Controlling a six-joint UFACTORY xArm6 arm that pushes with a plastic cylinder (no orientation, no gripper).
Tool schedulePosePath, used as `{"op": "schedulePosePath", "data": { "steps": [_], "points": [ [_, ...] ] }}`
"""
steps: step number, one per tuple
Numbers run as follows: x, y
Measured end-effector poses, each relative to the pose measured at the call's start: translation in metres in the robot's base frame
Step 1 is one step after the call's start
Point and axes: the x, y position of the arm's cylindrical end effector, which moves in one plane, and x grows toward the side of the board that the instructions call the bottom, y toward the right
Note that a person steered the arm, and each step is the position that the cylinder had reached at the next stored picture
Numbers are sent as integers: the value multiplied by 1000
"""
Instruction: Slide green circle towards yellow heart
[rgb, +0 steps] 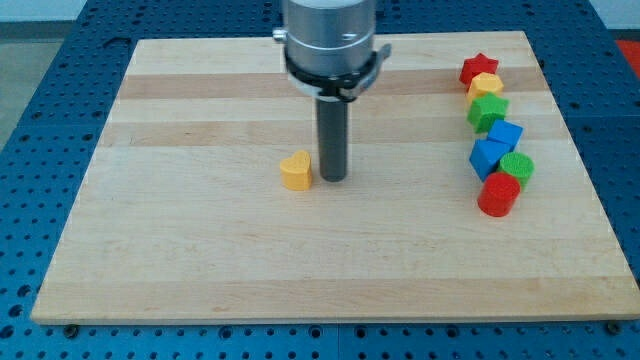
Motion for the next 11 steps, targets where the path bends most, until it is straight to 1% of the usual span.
{"op": "schedulePosePath", "data": {
  "steps": [1, 2, 3, 4, 5, 6, 10, 11],
  "points": [
    [49, 39],
    [94, 91],
    [102, 180],
    [85, 257],
    [34, 301],
    [13, 298],
    [7, 132],
    [7, 115]
  ]
}}
